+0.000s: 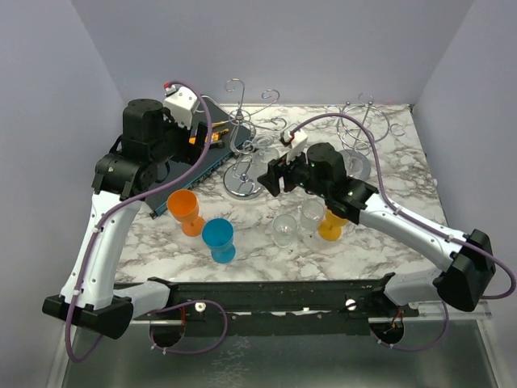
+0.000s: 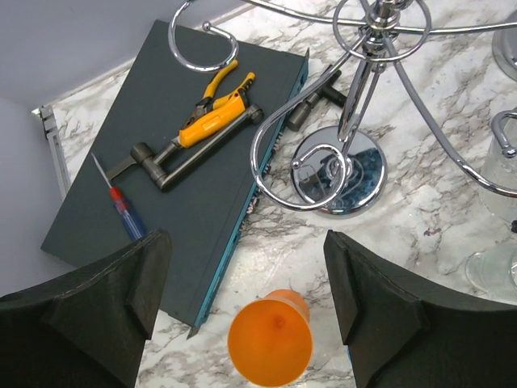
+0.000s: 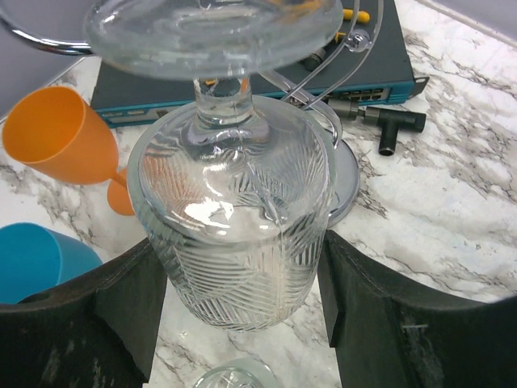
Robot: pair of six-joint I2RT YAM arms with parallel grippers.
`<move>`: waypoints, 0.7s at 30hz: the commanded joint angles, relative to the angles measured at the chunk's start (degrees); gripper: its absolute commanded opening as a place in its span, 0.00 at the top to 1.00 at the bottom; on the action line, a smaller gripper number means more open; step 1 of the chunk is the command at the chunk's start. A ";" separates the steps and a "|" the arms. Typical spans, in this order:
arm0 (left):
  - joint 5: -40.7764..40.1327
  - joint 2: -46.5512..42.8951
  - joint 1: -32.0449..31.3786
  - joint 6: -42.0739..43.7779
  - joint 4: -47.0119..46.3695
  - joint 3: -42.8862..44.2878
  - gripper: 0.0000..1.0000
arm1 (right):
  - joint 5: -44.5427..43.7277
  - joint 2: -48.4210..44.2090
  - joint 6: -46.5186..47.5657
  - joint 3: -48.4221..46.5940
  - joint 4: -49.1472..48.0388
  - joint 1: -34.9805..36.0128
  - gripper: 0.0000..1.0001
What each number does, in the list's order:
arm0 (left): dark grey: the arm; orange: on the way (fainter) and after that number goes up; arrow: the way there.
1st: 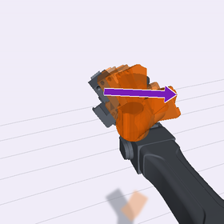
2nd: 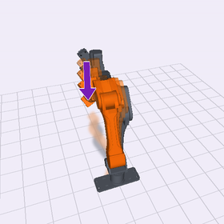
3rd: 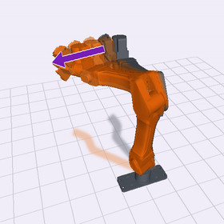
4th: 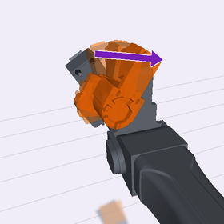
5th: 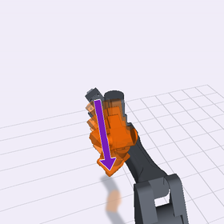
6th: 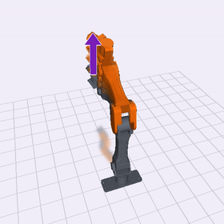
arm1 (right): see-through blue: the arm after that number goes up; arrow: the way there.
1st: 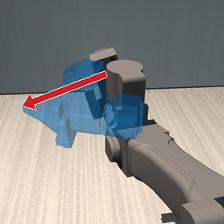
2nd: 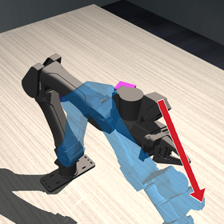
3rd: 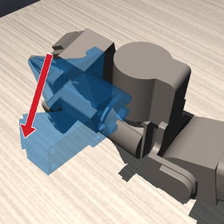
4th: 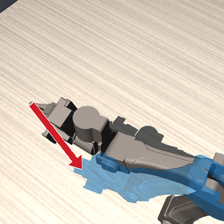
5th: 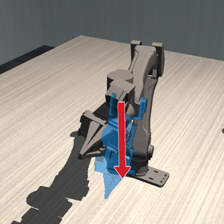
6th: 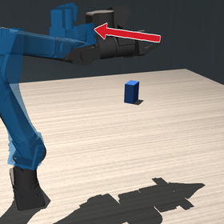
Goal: Place the wine glass upside down on the wine glass rack
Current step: Turn the wine glass upside down at the wine rack.
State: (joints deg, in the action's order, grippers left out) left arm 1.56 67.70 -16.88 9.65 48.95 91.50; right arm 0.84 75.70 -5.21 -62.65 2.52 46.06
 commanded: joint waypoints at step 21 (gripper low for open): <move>4.97 2.47 0.87 3.71 -3.51 -3.83 0.24 | 7.99 4.58 0.07 -2.61 -13.59 -1.85 0.99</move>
State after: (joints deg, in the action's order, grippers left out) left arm 3.49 69.63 -16.47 12.19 46.89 88.23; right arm 6.13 80.16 -4.91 -62.74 -3.90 44.29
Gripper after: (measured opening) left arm 0.768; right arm 0.698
